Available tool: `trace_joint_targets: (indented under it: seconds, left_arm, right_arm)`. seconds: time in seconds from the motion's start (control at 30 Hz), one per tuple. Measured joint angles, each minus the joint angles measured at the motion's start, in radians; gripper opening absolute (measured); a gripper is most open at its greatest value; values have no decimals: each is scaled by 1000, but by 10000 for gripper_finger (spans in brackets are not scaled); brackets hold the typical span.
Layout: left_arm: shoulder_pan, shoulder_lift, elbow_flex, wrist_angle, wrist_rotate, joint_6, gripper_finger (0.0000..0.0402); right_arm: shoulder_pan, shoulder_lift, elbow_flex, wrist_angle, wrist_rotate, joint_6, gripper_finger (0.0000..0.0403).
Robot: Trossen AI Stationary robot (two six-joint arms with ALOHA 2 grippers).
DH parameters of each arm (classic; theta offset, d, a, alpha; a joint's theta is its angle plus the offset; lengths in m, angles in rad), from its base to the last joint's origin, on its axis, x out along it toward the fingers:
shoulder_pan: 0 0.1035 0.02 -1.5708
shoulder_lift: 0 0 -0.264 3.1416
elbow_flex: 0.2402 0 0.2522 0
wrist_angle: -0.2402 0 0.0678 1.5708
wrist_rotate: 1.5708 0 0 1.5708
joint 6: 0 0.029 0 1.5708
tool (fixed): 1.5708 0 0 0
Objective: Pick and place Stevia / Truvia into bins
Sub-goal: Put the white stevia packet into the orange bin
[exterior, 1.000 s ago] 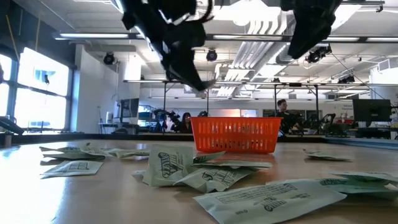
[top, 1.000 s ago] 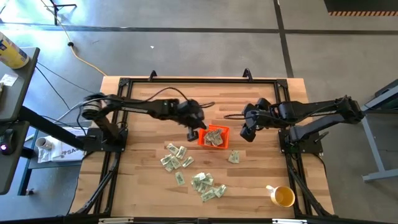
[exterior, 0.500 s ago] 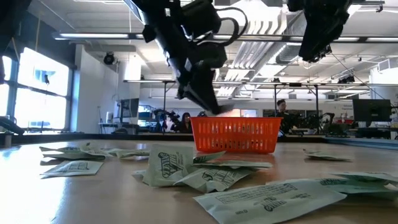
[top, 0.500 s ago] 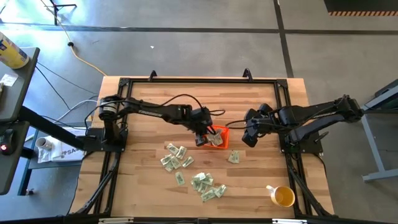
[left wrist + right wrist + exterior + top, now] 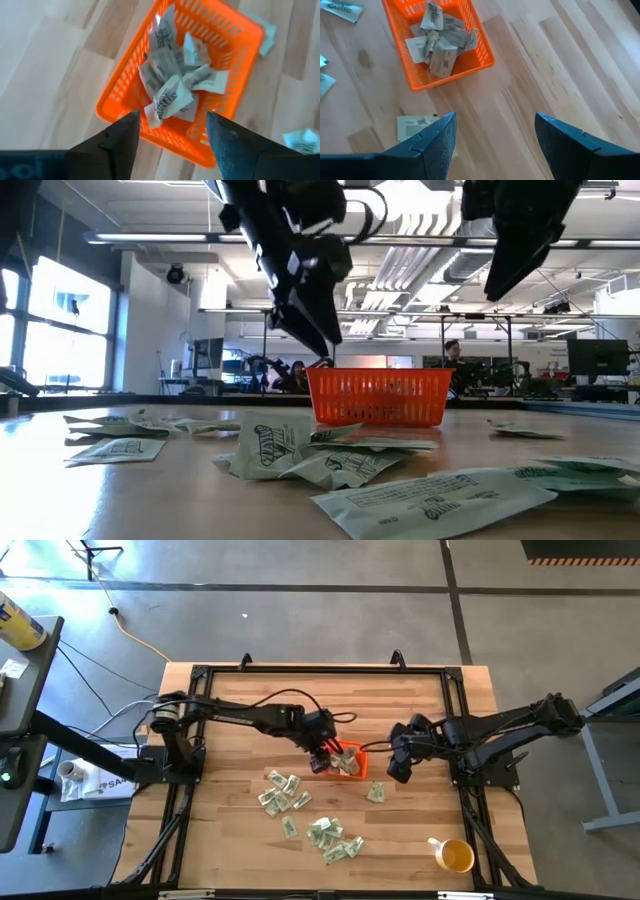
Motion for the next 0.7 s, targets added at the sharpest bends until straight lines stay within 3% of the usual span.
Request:
trace_joint_targets:
  seconds: [0.23,0.4,0.7]
  left_arm:
    - [-13,-112,-2,-158,-23,11,244]
    - [-10,-188,-67,-247,-60,27,220]
    - [-55,-345,-280,-233,-64,-123,210]
  right_arm:
    - [-43,0,-11,3,-50,-87,259]
    - [-46,0,-111,53,-137,-172,259]
    - [-3,0,-271,342,-266,-269,259]
